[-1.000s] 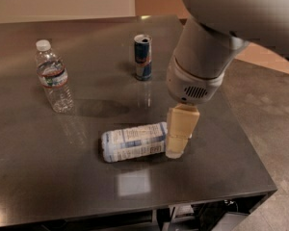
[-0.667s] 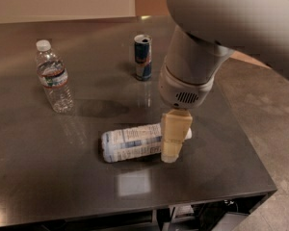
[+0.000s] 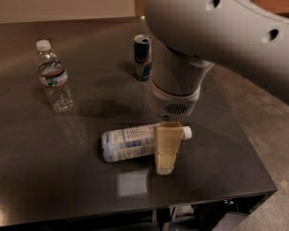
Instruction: Place blue plastic bottle upright
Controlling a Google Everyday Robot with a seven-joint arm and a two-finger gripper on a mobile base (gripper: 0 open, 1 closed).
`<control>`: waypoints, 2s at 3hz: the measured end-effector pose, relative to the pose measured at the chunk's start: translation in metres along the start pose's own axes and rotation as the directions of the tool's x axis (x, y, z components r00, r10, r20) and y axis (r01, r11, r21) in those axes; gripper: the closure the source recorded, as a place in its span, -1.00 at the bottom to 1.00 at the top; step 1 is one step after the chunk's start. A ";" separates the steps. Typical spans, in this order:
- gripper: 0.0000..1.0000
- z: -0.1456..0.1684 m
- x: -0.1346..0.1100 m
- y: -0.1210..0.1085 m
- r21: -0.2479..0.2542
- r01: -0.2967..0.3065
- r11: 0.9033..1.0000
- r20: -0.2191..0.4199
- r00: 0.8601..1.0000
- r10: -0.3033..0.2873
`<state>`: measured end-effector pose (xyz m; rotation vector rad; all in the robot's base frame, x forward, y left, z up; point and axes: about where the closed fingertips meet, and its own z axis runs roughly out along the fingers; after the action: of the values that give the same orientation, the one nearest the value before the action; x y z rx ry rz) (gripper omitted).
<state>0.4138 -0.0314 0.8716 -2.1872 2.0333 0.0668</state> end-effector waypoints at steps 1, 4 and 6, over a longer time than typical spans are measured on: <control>-1.00 0.008 -0.004 0.006 -0.018 0.027 0.999 -0.005 1.000 -0.027; -0.65 0.032 -0.002 0.011 -0.050 0.031 0.998 -0.072 0.997 -0.035; 0.30 0.029 -0.002 0.011 -0.050 0.046 0.998 -0.097 0.994 -0.051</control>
Offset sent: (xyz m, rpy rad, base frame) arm -0.0074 0.0054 -0.0317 -0.0577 0.0488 0.0367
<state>0.4044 -0.0260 0.8423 -2.3110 2.0483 0.0025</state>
